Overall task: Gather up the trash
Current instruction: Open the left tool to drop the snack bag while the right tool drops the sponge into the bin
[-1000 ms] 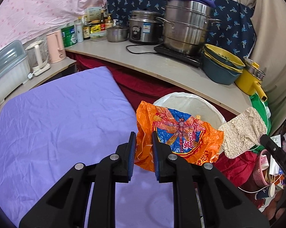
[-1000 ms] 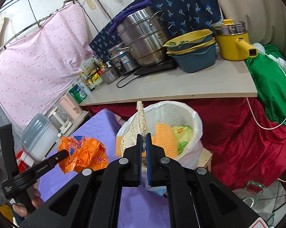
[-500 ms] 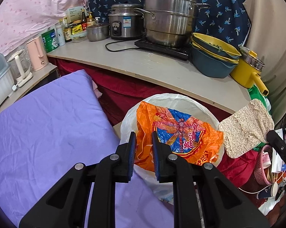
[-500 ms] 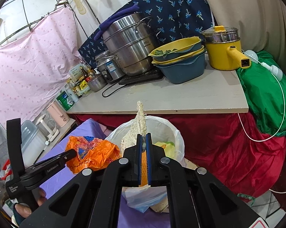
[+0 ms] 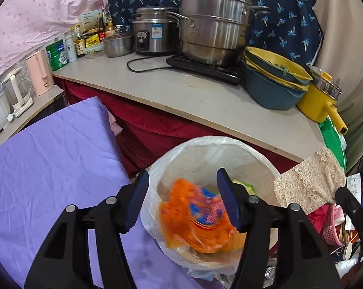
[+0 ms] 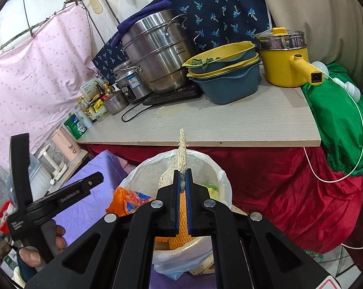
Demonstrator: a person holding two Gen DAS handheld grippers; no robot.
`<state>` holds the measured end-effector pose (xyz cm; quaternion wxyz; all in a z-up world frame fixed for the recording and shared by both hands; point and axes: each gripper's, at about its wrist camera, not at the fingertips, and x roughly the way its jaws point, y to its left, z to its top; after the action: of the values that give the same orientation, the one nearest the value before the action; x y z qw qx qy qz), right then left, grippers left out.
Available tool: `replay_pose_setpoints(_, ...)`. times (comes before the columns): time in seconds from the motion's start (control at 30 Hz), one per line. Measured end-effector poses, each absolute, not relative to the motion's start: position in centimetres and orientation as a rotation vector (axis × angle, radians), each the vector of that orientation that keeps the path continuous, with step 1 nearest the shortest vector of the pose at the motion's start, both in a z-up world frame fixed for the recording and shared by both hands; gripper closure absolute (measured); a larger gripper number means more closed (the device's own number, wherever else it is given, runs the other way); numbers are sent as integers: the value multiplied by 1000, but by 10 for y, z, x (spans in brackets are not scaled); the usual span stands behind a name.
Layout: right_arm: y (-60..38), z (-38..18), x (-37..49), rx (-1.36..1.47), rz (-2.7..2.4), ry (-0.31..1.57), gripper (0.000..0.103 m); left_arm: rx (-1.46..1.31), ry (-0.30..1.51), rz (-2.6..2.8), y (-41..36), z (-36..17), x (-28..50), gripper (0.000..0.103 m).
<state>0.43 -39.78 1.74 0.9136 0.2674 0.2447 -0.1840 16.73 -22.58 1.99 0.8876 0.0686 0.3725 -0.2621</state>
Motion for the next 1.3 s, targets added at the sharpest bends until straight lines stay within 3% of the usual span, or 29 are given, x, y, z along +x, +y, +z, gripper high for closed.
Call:
replay_pose_setpoints(0.43,-374,-10,61,536,-303,584,98,76,781,-468,-162,18,168,46)
replay_pose_setpoints(0.53,-368,-20,78,532,-286,615,94,68,791,-464,-151,14,165,45)
replay_pose_setpoints(0.6,-364,-21,80,524,-292,612,84,71,797,-462,-146,11,162,45)
replay_pose_setpoints(0.67,-362,-17,77,520,-300,589,65,73,799,-460,-142,9,160,44)
replay_pose_setpoints(1.07,-363,5,37,517,-328,546,64,65,812,-486,-132,6,132,44)
replay_pose_setpoints(1.3,-352,7,15,514,-326,567,53,87,815,-493,-134,5,112,44)
